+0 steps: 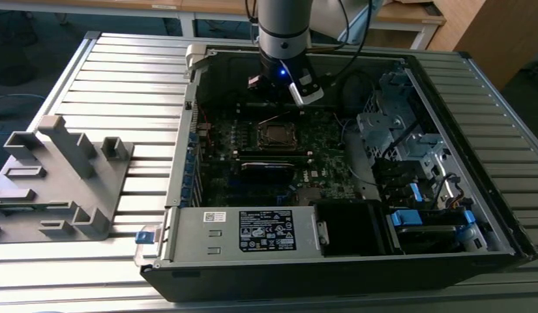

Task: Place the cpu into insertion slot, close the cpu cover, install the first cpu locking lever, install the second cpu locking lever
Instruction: 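Install the first cpu locking lever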

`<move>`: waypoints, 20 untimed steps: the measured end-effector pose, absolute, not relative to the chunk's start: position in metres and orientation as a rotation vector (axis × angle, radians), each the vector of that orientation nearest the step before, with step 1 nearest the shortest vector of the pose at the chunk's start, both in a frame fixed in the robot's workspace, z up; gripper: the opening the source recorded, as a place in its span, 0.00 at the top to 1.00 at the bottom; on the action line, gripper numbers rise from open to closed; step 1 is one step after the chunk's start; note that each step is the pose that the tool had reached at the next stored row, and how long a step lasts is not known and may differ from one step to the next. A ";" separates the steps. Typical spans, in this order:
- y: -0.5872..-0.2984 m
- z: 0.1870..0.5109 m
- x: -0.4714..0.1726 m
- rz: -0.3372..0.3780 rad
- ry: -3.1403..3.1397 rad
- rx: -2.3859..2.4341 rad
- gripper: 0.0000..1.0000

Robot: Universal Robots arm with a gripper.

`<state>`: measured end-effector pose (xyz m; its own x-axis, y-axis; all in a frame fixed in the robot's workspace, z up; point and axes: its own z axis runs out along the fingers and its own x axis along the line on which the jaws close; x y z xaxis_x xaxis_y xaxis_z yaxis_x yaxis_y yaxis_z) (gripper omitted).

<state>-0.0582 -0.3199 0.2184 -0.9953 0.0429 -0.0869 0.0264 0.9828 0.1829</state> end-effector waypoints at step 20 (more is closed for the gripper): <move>-0.320 0.216 -0.059 0.267 3.014 0.229 0.90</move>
<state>-0.0589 -0.3198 0.2156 -0.9829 0.1590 -0.0934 0.1401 0.9732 0.1826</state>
